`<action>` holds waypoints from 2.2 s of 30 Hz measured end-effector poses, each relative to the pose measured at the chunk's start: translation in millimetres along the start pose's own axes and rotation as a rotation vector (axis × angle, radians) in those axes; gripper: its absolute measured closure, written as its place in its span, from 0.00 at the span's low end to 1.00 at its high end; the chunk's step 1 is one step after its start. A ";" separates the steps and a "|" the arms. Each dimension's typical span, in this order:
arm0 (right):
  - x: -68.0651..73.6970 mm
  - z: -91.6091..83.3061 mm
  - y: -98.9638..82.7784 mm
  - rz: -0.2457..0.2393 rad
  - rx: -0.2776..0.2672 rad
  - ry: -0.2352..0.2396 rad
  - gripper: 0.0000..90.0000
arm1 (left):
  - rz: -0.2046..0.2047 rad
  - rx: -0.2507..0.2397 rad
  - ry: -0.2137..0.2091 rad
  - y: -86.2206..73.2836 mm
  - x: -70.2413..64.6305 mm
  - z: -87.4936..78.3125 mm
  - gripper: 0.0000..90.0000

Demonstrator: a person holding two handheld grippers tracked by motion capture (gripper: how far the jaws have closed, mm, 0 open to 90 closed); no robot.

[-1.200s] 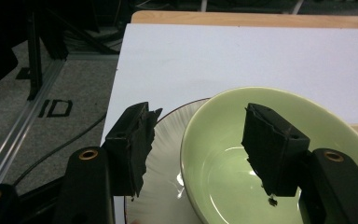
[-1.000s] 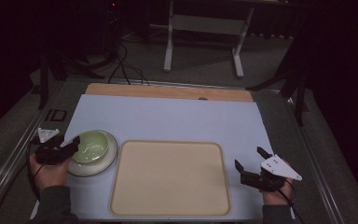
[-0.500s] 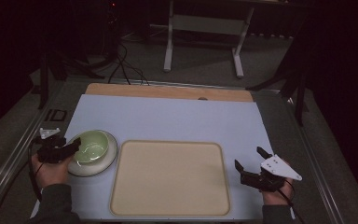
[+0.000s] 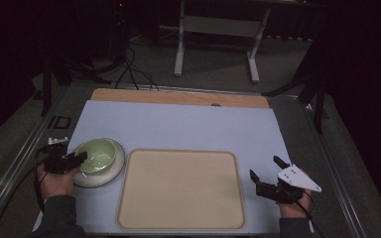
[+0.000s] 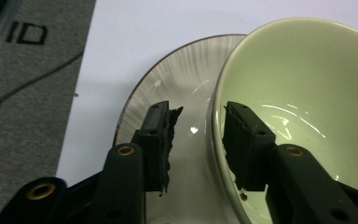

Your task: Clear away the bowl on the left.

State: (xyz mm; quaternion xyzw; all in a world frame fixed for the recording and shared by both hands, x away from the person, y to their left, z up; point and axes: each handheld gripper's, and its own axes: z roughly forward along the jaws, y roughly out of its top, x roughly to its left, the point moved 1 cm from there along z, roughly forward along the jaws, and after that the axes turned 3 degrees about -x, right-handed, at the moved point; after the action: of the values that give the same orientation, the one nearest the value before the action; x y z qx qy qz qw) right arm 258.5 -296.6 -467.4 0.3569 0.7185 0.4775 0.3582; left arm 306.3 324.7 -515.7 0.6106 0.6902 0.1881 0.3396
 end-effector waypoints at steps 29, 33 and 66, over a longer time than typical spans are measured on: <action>-0.1 0.1 0.0 -0.005 0.002 0.015 0.10 | -0.137 0.016 -0.191 -2.2 6.5 -2.7 0.91; -0.3 0.0 -0.1 -0.003 0.002 0.015 0.10 | -0.158 -0.021 -0.213 -0.9 6.2 -7.7 0.91; -2.3 -1.5 0.6 0.050 -0.033 0.020 0.10 | -0.144 -0.209 -0.283 17.8 -23.7 -48.5 0.91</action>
State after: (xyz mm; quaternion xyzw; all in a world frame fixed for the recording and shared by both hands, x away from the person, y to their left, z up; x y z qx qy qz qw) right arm 258.4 -299.0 -465.9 0.3643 0.7049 0.5015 0.3448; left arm 285.7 312.5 -464.1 0.5414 0.6543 0.1462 0.5073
